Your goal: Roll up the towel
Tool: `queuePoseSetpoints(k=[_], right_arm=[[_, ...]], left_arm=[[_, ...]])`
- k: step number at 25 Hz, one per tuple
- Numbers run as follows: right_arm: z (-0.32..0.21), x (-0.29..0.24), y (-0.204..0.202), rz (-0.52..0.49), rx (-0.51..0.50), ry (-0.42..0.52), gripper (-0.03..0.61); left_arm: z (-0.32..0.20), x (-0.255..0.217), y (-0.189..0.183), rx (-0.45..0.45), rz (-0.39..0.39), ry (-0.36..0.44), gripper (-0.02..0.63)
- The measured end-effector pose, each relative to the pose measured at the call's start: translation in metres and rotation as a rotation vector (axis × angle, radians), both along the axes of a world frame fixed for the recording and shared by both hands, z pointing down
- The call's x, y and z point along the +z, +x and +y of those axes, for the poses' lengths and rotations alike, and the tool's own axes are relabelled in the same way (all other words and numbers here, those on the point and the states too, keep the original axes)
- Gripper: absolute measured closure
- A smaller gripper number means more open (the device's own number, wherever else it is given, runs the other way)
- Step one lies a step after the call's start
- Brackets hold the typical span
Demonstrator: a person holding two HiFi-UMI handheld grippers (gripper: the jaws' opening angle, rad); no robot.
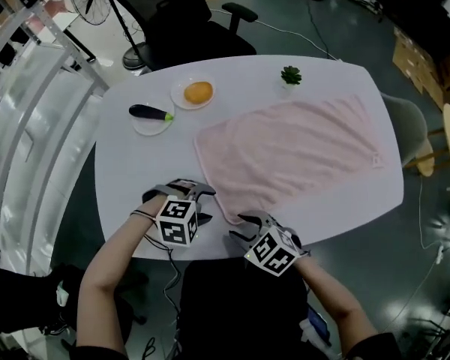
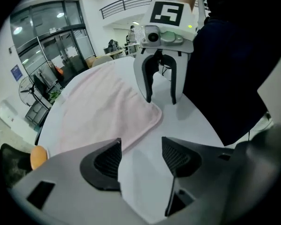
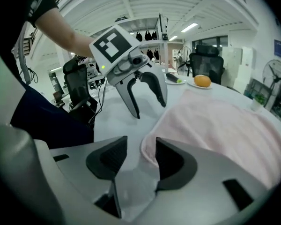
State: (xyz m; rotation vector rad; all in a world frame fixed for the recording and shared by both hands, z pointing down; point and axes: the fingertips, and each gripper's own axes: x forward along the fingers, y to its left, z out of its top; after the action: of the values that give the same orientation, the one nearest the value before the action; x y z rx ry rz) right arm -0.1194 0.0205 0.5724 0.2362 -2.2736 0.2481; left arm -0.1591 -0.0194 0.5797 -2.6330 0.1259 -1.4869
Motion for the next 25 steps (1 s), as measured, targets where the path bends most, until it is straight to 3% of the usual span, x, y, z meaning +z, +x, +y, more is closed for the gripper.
queuePoseSetpoints(k=[4,7,11,16,20,25], right_arm=[[0.001,0.021,-0.013,0.053,0.013,0.001,0.396],[-0.002,0.031,-0.012,0.103,0.037,0.034,0.443],[-0.004,0.029,-0.011,0.136,0.02,0.088,0.542],[-0.008,0.003,-0.013,0.087,0.025,0.055,0.549],[-0.017,-0.021,-0.012,0.061,0.005,0.051,0.549],[-0.043,-0.043,-0.008,0.058,-0.041,0.072,0.549]], left_arm=[[-0.033,0.002,-0.019,0.02,-0.039,0.045,0.321],[-0.041,0.001,-0.024,0.112,-0.079,0.078,0.34],[-0.028,0.006,-0.008,0.22,-0.064,0.05,0.35],[-0.016,0.017,-0.003,0.294,-0.091,0.008,0.351],[-0.017,0.02,-0.005,0.264,-0.096,-0.018,0.357],[-0.028,0.019,-0.009,0.15,-0.075,-0.052,0.383]])
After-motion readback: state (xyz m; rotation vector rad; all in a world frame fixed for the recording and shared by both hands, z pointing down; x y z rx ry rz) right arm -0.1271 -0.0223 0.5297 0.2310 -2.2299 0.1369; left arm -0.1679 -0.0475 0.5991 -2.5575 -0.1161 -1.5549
